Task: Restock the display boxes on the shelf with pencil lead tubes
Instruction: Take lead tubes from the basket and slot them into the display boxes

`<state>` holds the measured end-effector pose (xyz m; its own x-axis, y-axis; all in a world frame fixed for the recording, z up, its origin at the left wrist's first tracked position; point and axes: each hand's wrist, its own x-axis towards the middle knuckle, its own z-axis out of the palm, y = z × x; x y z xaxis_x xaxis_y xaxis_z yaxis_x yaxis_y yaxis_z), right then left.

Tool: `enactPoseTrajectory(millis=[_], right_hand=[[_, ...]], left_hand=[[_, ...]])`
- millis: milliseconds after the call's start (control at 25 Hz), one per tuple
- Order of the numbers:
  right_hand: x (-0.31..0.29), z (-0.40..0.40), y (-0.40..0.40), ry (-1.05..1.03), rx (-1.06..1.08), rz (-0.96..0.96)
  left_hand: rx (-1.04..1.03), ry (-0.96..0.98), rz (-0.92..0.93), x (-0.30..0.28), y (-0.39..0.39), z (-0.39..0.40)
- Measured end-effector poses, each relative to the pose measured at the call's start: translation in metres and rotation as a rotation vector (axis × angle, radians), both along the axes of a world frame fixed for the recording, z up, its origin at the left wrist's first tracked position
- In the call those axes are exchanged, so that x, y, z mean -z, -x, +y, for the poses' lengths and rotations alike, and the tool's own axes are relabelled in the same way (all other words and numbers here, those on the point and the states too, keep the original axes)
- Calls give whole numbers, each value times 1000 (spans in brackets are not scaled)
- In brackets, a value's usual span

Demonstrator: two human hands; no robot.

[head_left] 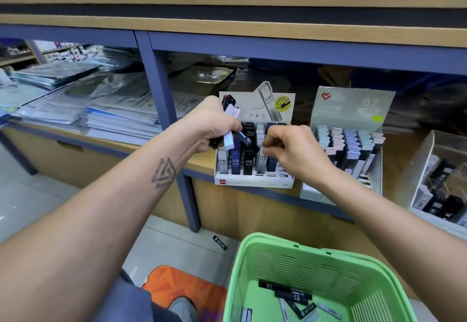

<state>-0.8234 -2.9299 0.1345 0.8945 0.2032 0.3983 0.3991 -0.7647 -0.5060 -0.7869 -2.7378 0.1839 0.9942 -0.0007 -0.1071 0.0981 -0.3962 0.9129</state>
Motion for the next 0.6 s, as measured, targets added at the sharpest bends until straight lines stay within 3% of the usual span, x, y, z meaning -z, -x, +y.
enactPoseTrajectory(millis=[200, 360, 480, 560, 600], right_hand=[[4, 0, -1, -15, 1, 30], [11, 2, -4, 177, 5, -105], [8, 3, -2, 231, 16, -56], [-5, 3, 2, 32, 64, 49], [-15, 1, 6, -210, 94, 152]], left_hand=[[-8, 0, -18, -3, 0, 2], [-24, 5, -21, -5, -1, 6], [10, 52, -56, -8, 0, 6], [80, 108, -89, -12, 7, 0], [118, 129, -108, -14, 11, -5]])
